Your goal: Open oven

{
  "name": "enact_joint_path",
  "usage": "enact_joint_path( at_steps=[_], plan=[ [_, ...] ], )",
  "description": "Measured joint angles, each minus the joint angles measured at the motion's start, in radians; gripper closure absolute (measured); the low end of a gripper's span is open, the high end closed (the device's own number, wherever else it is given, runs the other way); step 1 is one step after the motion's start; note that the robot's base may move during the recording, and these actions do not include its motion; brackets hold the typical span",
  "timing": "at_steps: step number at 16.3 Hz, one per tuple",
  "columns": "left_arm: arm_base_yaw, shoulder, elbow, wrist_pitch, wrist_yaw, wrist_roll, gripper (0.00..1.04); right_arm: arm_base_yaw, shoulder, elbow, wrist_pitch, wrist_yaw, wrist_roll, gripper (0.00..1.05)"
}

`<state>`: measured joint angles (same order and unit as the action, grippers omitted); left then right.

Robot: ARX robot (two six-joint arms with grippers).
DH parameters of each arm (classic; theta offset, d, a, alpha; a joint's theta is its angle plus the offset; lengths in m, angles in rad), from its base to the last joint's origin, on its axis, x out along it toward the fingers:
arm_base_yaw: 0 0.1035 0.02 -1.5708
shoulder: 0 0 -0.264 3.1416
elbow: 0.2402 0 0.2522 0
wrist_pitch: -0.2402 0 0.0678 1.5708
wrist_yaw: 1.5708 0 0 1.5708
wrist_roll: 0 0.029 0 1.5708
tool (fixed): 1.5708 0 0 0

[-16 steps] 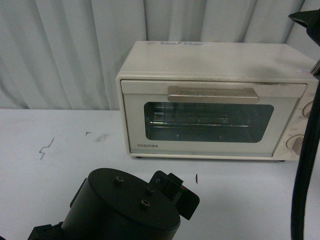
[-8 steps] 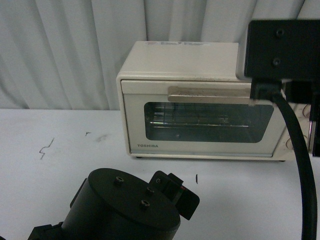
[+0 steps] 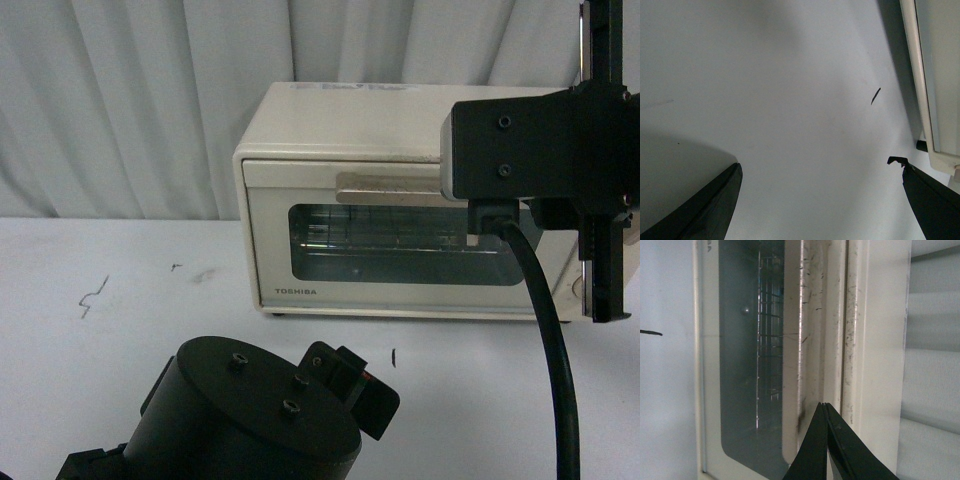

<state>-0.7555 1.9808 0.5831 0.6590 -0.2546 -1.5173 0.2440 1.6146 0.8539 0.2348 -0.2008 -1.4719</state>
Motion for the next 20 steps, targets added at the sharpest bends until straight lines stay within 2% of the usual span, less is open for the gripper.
enact_joint_path(
  at_steps=[4,11,20],
  plan=[
    [0.0,0.0,0.0,0.0,0.0,0.0,0.07,-0.003,0.04,0.043,-0.02,-0.002,-0.006,1.03],
    [0.0,0.0,0.0,0.0,0.0,0.0,0.07,-0.042,0.004,0.048,-0.175,-0.043,0.079,1.03],
    [0.0,0.0,0.0,0.0,0.0,0.0,0.07,-0.017,-0.049,0.001,-0.376,-0.169,0.306,1.03]
  ],
)
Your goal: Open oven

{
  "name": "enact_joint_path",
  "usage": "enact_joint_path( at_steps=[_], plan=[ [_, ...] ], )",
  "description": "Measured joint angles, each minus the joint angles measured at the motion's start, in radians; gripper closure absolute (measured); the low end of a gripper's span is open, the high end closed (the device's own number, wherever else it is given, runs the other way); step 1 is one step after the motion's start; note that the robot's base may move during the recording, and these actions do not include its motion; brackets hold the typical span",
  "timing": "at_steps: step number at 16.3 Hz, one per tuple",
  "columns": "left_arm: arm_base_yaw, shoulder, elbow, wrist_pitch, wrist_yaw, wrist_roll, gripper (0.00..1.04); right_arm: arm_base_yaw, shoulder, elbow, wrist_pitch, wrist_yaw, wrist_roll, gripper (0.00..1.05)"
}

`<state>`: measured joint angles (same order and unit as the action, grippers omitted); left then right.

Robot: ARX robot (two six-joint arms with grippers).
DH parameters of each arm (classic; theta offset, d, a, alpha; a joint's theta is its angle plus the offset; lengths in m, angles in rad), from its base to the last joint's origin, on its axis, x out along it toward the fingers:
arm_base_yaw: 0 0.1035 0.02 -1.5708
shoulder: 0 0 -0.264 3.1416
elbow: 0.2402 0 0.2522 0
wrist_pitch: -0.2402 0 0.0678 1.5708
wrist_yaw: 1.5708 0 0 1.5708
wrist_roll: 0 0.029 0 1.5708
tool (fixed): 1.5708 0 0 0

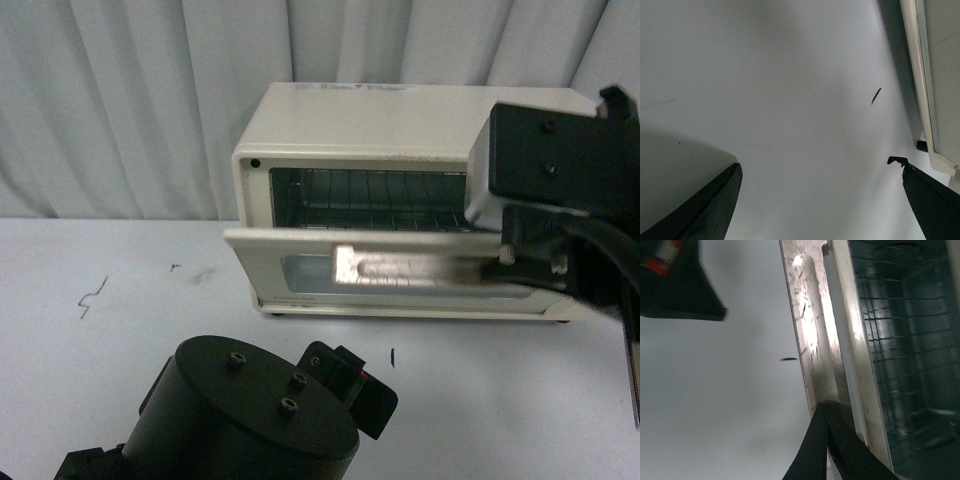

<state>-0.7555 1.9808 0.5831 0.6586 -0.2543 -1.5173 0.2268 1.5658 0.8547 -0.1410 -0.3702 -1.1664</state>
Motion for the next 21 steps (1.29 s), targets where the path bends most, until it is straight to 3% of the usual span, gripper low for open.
enact_joint_path(
  at_steps=[3,10,13,14,15,19,20,21],
  plan=[
    [0.0,0.0,0.0,0.0,0.0,0.0,0.07,0.035,-0.016,-0.013,-0.066,-0.065,0.118,1.03],
    [0.0,-0.001,-0.001,0.0,0.0,0.006,0.07,0.011,-0.112,0.029,-0.103,-0.086,0.145,1.03],
    [0.0,-0.001,-0.001,0.0,0.0,0.006,0.07,-0.026,-0.195,0.029,-0.02,-0.089,0.145,1.03],
    [0.0,-0.001,-0.001,0.0,0.0,0.006,0.07,-0.042,-0.217,0.029,0.031,-0.074,0.148,0.98],
    [0.0,-0.001,-0.001,0.0,0.0,0.006,0.07,-0.06,-0.249,0.03,0.04,-0.075,0.151,0.84],
    [0.0,-0.001,-0.001,0.0,0.0,0.006,0.07,-0.063,-0.247,0.03,0.037,-0.076,0.153,0.44],
    [0.0,-0.001,-0.001,-0.001,0.0,0.006,0.07,-0.063,-0.246,0.03,0.037,-0.076,0.153,0.24],
    [0.0,-0.001,-0.001,-0.001,0.0,0.006,0.07,-0.063,-0.246,0.03,0.037,-0.076,0.153,0.16]
  ],
)
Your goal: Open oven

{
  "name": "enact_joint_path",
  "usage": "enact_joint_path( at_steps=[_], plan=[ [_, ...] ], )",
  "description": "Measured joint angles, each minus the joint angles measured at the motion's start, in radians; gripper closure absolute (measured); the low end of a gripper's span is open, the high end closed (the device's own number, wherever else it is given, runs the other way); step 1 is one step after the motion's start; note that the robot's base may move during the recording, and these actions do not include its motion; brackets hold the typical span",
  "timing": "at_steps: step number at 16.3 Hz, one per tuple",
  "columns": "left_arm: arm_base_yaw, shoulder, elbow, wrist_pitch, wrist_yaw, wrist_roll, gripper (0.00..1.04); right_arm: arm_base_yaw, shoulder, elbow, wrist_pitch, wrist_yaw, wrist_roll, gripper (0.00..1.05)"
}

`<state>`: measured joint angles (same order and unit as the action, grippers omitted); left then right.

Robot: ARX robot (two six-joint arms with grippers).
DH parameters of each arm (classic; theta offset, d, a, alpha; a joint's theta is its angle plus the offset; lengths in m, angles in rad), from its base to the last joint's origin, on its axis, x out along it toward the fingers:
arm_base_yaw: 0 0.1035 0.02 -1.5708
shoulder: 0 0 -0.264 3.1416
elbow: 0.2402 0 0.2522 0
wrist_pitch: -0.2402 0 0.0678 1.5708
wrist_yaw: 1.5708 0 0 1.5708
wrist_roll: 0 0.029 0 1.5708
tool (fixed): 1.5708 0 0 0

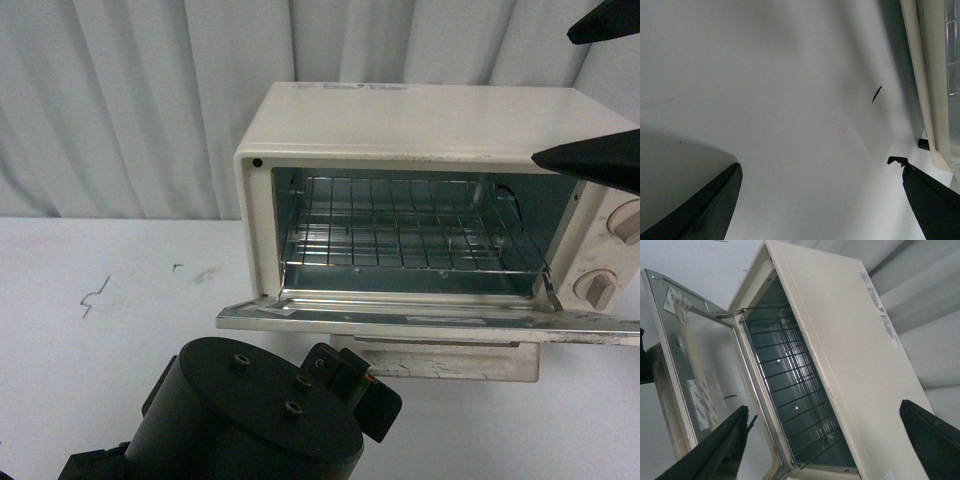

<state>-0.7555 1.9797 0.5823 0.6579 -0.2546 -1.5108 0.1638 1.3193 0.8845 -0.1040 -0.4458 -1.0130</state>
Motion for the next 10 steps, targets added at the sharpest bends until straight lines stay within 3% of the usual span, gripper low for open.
enact_joint_path(
  at_steps=[1,7,9,10],
  plan=[
    [0.0,0.0,0.0,0.0,0.0,0.0,0.07,0.0,0.0,0.0,0.0,0.0,0.0,0.06],
    [0.0,0.0,0.0,0.0,0.0,0.0,0.07,0.001,0.0,-0.001,0.01,0.004,0.007,0.07],
    [-0.002,0.0,0.0,0.001,0.0,0.0,0.07,0.045,-0.043,-0.177,0.447,0.33,0.251,0.23],
    [-0.002,0.0,0.0,0.001,0.004,0.0,0.07,0.042,-0.088,-0.301,0.619,0.472,0.448,0.34]
  ],
)
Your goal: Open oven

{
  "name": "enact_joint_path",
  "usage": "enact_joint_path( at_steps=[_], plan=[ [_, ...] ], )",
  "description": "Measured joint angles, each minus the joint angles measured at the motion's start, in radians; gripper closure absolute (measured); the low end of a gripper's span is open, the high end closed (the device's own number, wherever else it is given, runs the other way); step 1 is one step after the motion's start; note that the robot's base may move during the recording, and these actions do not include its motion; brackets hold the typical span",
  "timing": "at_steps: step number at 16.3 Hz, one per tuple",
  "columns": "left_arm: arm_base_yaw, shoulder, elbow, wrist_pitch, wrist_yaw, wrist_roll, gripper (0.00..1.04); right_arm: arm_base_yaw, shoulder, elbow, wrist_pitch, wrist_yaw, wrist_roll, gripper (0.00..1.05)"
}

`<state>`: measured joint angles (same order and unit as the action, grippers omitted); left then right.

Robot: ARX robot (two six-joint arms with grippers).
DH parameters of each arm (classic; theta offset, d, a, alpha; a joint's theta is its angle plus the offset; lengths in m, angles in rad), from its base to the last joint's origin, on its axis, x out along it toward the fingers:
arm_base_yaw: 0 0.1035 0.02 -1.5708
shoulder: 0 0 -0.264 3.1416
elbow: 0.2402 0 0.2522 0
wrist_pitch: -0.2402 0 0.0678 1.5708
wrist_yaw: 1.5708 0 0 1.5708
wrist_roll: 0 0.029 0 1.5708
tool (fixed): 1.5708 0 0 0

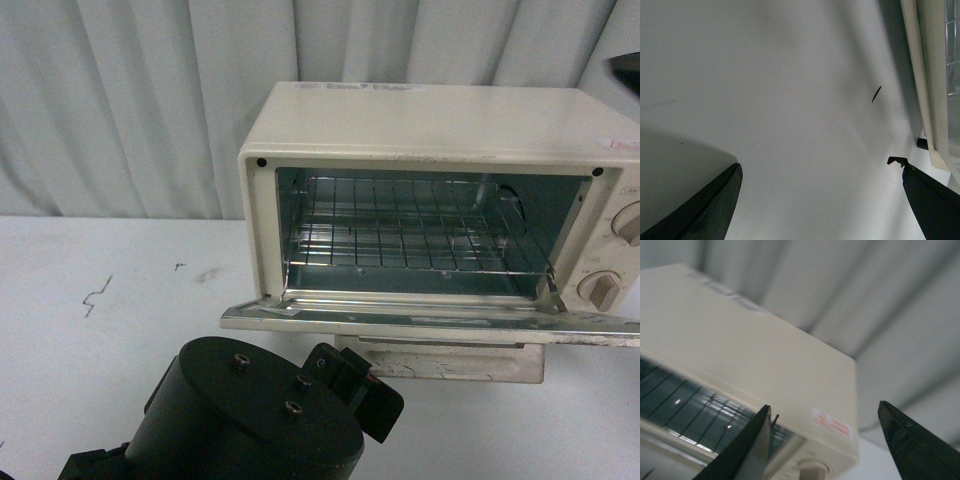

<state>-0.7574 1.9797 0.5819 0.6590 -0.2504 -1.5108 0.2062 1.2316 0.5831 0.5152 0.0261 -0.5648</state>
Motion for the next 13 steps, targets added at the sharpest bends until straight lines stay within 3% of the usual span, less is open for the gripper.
enact_joint_path(
  at_steps=[1,3,7,10,13],
  plan=[
    [0.0,0.0,0.0,-0.001,0.0,0.0,0.07,-0.025,-0.03,-0.077,0.106,0.094,0.156,0.43],
    [0.0,0.0,-0.001,-0.002,-0.01,0.0,0.07,-0.066,-0.103,-0.18,0.22,0.13,0.409,0.62],
    [0.0,0.0,-0.001,-0.001,-0.003,0.0,0.07,-0.101,-0.222,-0.329,0.226,0.078,0.528,1.02],
    [0.0,0.0,-0.001,-0.001,-0.004,0.0,0.07,-0.127,-0.319,-0.4,0.212,0.058,0.544,1.03],
    [0.0,0.0,-0.001,-0.001,-0.003,0.0,0.07,-0.214,-0.415,-0.459,0.167,-0.016,0.547,1.03]
  ],
)
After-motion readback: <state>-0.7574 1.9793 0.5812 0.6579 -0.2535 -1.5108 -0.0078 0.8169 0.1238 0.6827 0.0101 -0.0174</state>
